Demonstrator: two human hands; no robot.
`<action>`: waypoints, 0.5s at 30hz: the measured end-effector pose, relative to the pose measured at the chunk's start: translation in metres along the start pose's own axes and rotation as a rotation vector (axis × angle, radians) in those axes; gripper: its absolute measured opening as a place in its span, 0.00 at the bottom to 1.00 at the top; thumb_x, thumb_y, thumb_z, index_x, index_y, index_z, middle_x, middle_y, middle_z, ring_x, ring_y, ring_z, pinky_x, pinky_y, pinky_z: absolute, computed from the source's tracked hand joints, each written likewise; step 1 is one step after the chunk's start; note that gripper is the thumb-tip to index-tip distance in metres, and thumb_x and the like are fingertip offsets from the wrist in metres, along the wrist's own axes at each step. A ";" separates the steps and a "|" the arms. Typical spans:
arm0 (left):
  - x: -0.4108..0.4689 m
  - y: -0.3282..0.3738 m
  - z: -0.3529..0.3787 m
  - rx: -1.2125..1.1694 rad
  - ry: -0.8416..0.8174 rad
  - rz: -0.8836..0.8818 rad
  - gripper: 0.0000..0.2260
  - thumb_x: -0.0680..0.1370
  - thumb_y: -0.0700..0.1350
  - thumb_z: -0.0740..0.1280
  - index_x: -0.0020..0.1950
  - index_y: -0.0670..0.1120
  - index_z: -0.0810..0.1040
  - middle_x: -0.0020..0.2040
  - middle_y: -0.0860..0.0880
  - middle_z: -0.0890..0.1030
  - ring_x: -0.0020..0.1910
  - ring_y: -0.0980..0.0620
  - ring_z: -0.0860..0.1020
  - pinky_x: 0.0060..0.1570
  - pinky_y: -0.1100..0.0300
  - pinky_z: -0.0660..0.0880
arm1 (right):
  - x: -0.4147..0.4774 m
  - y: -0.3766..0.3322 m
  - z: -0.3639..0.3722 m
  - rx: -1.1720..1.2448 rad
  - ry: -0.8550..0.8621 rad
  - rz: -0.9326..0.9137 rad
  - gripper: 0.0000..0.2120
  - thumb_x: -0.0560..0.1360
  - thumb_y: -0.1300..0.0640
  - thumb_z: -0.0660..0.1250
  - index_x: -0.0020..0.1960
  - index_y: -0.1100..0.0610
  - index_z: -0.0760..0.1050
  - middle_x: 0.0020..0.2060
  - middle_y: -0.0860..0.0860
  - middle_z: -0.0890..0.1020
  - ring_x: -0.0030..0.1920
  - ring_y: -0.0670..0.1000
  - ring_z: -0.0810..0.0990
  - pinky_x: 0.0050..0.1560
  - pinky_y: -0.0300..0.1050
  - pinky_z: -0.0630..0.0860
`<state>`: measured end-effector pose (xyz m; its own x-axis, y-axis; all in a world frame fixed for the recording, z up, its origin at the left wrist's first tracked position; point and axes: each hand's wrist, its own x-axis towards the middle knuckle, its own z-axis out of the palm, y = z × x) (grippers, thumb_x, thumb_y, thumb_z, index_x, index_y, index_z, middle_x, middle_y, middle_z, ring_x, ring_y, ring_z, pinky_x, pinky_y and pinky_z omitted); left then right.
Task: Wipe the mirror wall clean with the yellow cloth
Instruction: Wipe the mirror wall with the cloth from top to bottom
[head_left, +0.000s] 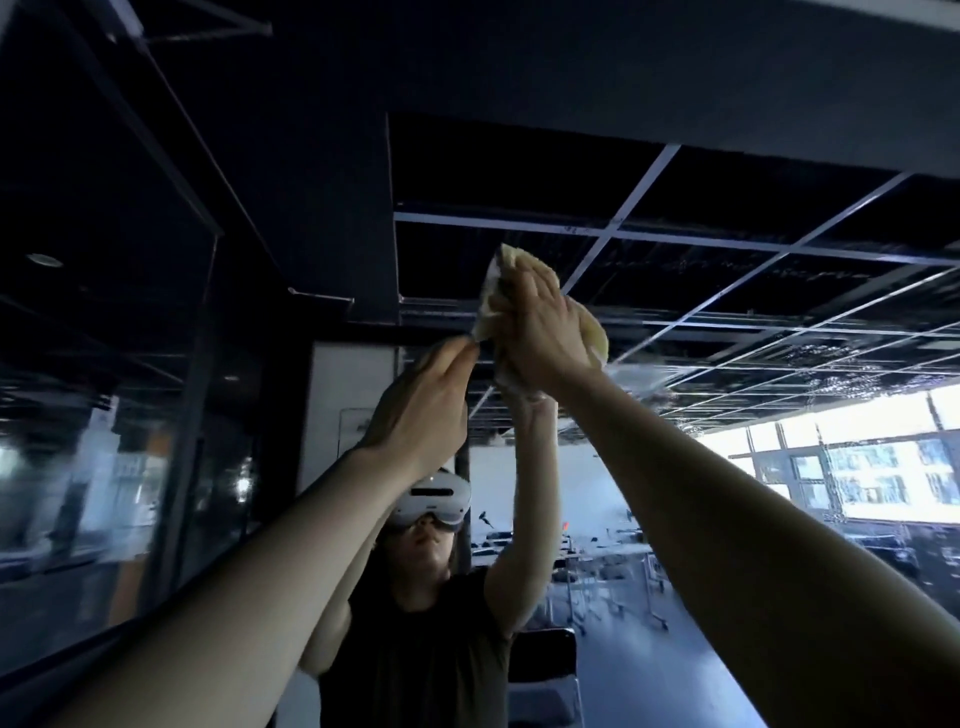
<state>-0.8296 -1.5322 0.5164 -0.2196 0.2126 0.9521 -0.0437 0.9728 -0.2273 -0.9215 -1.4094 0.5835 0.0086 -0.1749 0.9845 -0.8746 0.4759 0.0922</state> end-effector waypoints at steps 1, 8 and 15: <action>0.004 0.005 0.002 -0.010 0.006 0.003 0.24 0.77 0.35 0.60 0.73 0.44 0.63 0.72 0.50 0.65 0.70 0.52 0.64 0.69 0.58 0.63 | 0.003 0.004 -0.003 -0.011 -0.008 -0.040 0.27 0.77 0.58 0.60 0.75 0.55 0.58 0.75 0.53 0.58 0.74 0.54 0.56 0.72 0.51 0.54; 0.037 0.027 0.029 0.026 0.059 0.051 0.21 0.79 0.36 0.59 0.72 0.42 0.65 0.72 0.49 0.66 0.70 0.51 0.64 0.70 0.58 0.62 | -0.006 0.126 -0.029 0.025 0.331 0.340 0.20 0.78 0.56 0.59 0.70 0.49 0.68 0.73 0.48 0.63 0.71 0.54 0.64 0.66 0.55 0.67; 0.075 0.069 0.056 0.029 0.132 0.035 0.18 0.78 0.36 0.60 0.68 0.44 0.70 0.67 0.49 0.71 0.65 0.50 0.69 0.65 0.57 0.68 | 0.050 0.085 -0.031 0.053 0.002 -0.114 0.23 0.78 0.58 0.60 0.73 0.52 0.65 0.74 0.54 0.60 0.72 0.57 0.62 0.70 0.52 0.61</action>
<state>-0.9034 -1.4537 0.5611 -0.0914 0.2580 0.9618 -0.0667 0.9621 -0.2644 -0.9803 -1.3514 0.6452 0.1102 -0.2237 0.9684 -0.8925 0.4065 0.1955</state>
